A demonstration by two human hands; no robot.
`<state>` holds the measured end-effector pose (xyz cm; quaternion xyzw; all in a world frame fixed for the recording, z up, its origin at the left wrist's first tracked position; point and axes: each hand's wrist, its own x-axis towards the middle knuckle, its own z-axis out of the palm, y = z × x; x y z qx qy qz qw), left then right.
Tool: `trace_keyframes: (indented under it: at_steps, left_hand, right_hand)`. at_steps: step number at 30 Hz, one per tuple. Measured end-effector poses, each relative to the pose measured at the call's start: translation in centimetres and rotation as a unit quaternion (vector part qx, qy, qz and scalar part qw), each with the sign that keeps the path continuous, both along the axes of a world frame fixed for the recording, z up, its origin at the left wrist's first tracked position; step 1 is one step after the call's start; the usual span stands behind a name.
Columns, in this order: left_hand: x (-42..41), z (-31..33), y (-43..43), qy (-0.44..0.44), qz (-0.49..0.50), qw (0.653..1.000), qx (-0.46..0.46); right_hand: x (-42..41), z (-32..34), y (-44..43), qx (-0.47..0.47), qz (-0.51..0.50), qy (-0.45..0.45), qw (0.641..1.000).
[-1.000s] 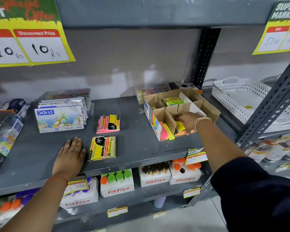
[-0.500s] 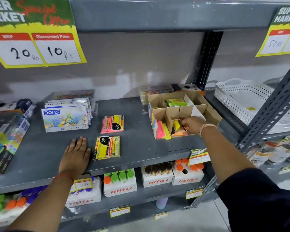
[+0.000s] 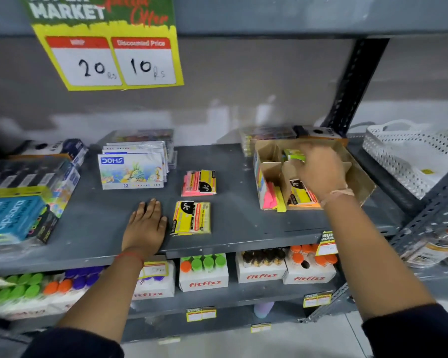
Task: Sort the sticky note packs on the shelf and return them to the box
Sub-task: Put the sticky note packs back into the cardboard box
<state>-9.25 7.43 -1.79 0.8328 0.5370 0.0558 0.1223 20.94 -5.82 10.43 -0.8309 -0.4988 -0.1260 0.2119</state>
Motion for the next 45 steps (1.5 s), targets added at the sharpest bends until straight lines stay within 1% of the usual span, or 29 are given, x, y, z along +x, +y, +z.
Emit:
trace_keyframes:
  at_steps: [1, 2, 3, 4, 5, 6, 7, 8, 10, 12, 14, 18, 20, 23, 26, 28, 30, 31, 33, 36, 38, 41, 45]
  left_hand:
    - [0.0, 0.1, 0.0, 0.000, 0.001, 1.000, 0.001]
    - [-0.1, 0.1, -0.1, -0.001, 0.001, 1.000, 0.001]
    - [-0.1, 0.1, -0.1, -0.001, -0.001, 1.000, 0.000]
    - [-0.2, 0.1, -0.1, -0.001, -0.002, 1.000, 0.001]
    - [-0.2, 0.1, -0.1, -0.001, -0.004, 1.000, 0.002]
    - [-0.3, 0.1, 0.0, -0.003, -0.005, 1.000, 0.004]
    - [-0.3, 0.1, 0.0, -0.006, -0.006, 1.000, 0.004]
    - [-0.3, 0.0, 0.0, -0.008, -0.006, 1.000, 0.004]
    - [-0.3, 0.0, 0.0, -0.008, -0.006, 1.000, 0.004]
    - [-0.3, 0.0, 0.0, -0.007, -0.006, 1.000, 0.004]
    - [-0.3, 0.0, 0.0, -0.004, -0.006, 1.000, 0.007]
    - [-0.3, 0.0, 0.0, -0.004, -0.009, 1.000, 0.008]
    - [-0.4, -0.1, 0.1, -0.005, -0.008, 1.000, 0.006]
    - [-0.5, -0.1, 0.2, -0.010, -0.008, 1.000, 0.007]
    - [-0.5, -0.2, 0.2, -0.018, -0.010, 1.000, 0.001]
    - [-0.5, -0.3, 0.1, -0.020, -0.010, 1.000, 0.003]
    - [-0.5, -0.3, 0.1, -0.019, -0.007, 1.000, 0.007]
    - [-0.4, -0.3, 0.0, -0.018, -0.007, 1.000, 0.009]
    - [-0.4, -0.3, -0.1, -0.016, -0.007, 1.000, 0.009]
    - [-0.4, -0.3, -0.1, -0.013, -0.006, 1.000, 0.011]
    - [-0.4, -0.2, 0.0, -0.009, -0.005, 1.000, 0.011]
    - [-0.4, -0.2, 0.0, -0.003, -0.004, 1.000, 0.013]
    - [-0.3, -0.2, 0.1, 0.007, -0.004, 1.000, 0.009]
  right_hand:
    - [-2.3, 0.8, 0.7, 0.027, 0.071, 0.050, 0.996]
    - [-4.6, 1.0, 1.5, 0.006, 0.164, 0.109, 0.980]
    - [-6.8, 0.5, 2.3, -0.056, 0.246, 0.160, 0.954]
    - [-8.7, -0.7, 3.2, -0.135, 0.302, 0.182, 0.926]
    - [-10.2, -2.2, 4.0, -0.203, 0.335, 0.176, 0.903]
    - [-11.3, -3.8, 4.7, -0.249, 0.349, 0.159, 0.889]
    - [-11.9, -5.3, 5.3, -0.280, 0.351, 0.141, 0.882]
    - [-12.2, -6.5, 5.7, -0.297, 0.348, 0.127, 0.880]
    - [-12.3, -7.9, 6.3, -0.310, 0.336, 0.128, 0.880]
    - [-12.3, -8.6, 6.7, -0.294, 0.328, 0.141, 0.887]
    - [-12.2, -8.7, 7.2, -0.279, 0.324, 0.143, 0.893]
    - [-12.7, -8.1, 7.9, -0.278, 0.315, 0.142, 0.896]
    - [-12.8, -7.9, 7.7, -0.275, 0.313, 0.155, 0.896]
    - [-11.9, -6.9, 6.9, -0.238, 0.309, 0.197, 0.899]
    - [-8.7, -4.0, 5.5, -0.168, 0.276, 0.237, 0.916]
    - [-5.2, -1.7, 4.2, -0.126, 0.231, 0.244, 0.933]
    - [-1.0, 0.0, 2.7, -0.106, 0.158, 0.240, 0.952]
    - [1.1, 0.5, 1.9, -0.111, 0.115, 0.233, 0.959]
    - [4.8, 0.7, 0.4, -0.165, 0.038, 0.192, 0.967]
    - [7.4, 0.1, -0.7, -0.267, -0.017, 0.165, 0.949]
    - [7.6, -0.4, -0.9, -0.304, -0.026, 0.171, 0.937]
    - [6.9, -1.4, -0.4, -0.338, -0.013, 0.190, 0.922]
    - [6.5, -2.1, 0.7, -0.367, -0.002, 0.145, 0.919]
